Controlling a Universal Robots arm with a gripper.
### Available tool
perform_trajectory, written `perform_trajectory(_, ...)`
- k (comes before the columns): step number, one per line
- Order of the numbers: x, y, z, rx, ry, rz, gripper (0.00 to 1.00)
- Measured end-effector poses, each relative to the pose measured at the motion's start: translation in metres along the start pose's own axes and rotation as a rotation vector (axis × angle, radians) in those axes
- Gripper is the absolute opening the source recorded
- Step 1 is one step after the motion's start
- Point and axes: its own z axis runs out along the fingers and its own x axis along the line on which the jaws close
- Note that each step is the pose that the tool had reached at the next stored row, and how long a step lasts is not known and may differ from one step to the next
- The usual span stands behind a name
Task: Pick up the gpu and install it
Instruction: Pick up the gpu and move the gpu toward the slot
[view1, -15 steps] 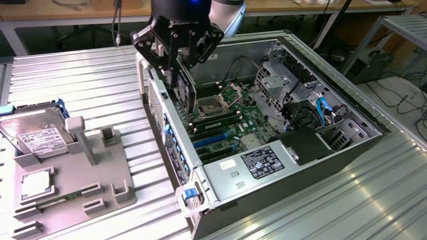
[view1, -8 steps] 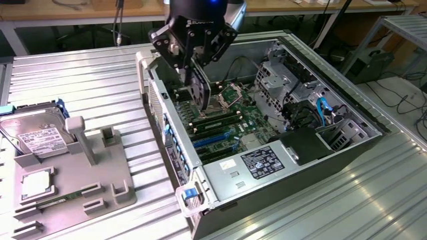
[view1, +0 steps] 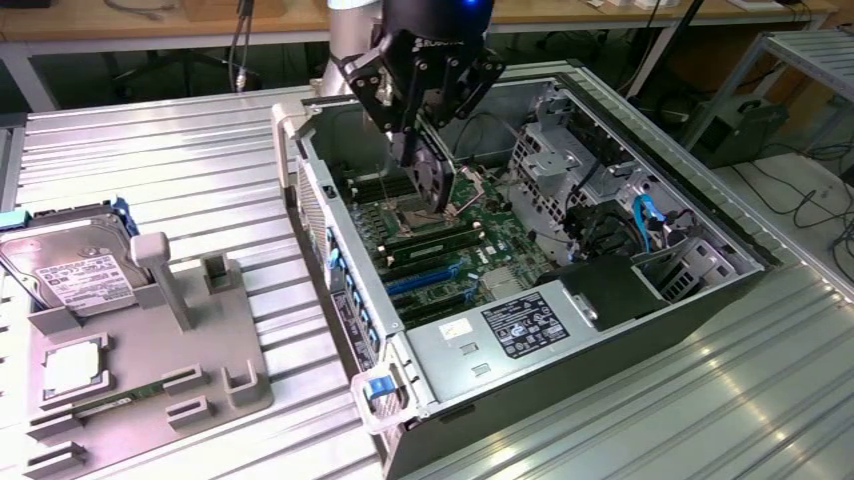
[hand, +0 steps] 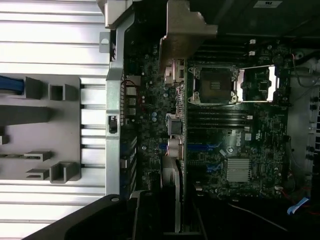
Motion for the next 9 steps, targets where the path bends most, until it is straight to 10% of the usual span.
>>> perform_trajectory(9, -0.03, 0.0001, 0.0017, 0.0, -0.0005, 0.0, 0.28)
